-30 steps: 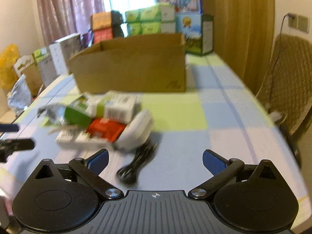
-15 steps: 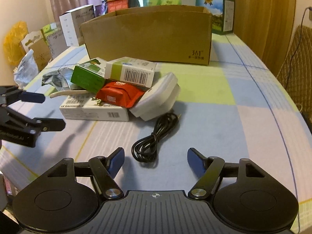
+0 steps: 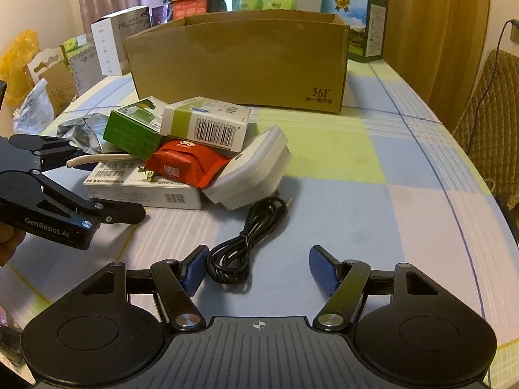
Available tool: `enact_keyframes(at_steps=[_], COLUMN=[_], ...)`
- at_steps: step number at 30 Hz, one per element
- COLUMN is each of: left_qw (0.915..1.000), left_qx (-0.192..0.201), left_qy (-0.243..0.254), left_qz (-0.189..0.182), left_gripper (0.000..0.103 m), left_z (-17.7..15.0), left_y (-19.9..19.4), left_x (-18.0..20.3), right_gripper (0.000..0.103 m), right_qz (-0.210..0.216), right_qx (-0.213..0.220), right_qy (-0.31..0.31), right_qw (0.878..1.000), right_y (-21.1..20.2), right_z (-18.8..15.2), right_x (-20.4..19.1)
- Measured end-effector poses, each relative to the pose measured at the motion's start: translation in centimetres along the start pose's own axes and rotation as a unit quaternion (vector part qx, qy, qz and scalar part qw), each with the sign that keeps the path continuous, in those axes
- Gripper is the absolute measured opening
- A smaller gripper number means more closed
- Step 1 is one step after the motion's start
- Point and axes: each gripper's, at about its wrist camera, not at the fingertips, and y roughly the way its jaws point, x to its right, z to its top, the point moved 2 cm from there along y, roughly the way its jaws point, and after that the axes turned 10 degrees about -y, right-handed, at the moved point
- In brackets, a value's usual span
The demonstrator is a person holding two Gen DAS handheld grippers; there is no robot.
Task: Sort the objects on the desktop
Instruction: 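Grasp the black cable with the right tool while the left tool grips the white cream box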
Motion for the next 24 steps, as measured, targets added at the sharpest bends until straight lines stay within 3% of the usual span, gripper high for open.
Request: enact_keyframes(at_steps=[2, 6, 9, 10, 13, 20, 22, 24], left_qw=[1.0, 0.9994, 0.9991, 0.9989, 0.9982, 0.9985, 0.9984, 0.9981], left_qx=[-0.003, -0.013, -0.021, -0.023, -0.027, -0.025, -0.021, -0.017], left_qy=[-0.006, -0.03, -0.027, -0.027, -0.036, -0.032, -0.025, -0.026], left_qz=[0.003, 0.013, 0.027, 0.031, 0.039, 0.038, 0.046, 0.053], left_gripper=[0.063, 0.049, 0.042, 0.041, 0.036, 0.034, 0.037, 0.047], left_z=[-0.1, -0.6, -1.5, -1.7, -2.2, -3.5, -3.5, -3.3], left_y=[-0.5, -1.8, -2.8, -3.0, -3.7, -4.6, -4.5, -4.3], left_x=[0.2, 1.0, 2.5, 3.1, 4.6, 8.3, 8.8, 8.8], right_gripper=[0.062, 0.05, 0.032, 0.021, 0.009, 0.009, 0.009, 0.01], right_qz=[0.0, -0.001, -0.004, -0.006, -0.021, -0.039, -0.042, -0.044], right_qx=[0.001, 0.003, 0.004, 0.003, -0.003, -0.012, -0.011, -0.007], right_qy=[-0.004, -0.014, -0.02, -0.019, -0.009, 0.02, 0.018, 0.004], right_qw=[1.0, 1.0, 1.0, 1.0, 1.0, 0.999, 0.999, 0.999], right_y=[0.1, 0.1, 0.0, -0.1, -0.5, -2.9, -3.2, -3.1], right_z=[0.1, 0.3, 0.3, 0.3, -0.1, -1.5, -1.9, -2.1], right_x=[-0.1, -0.5, -0.7, -0.6, 0.0, 1.3, 1.2, 0.8])
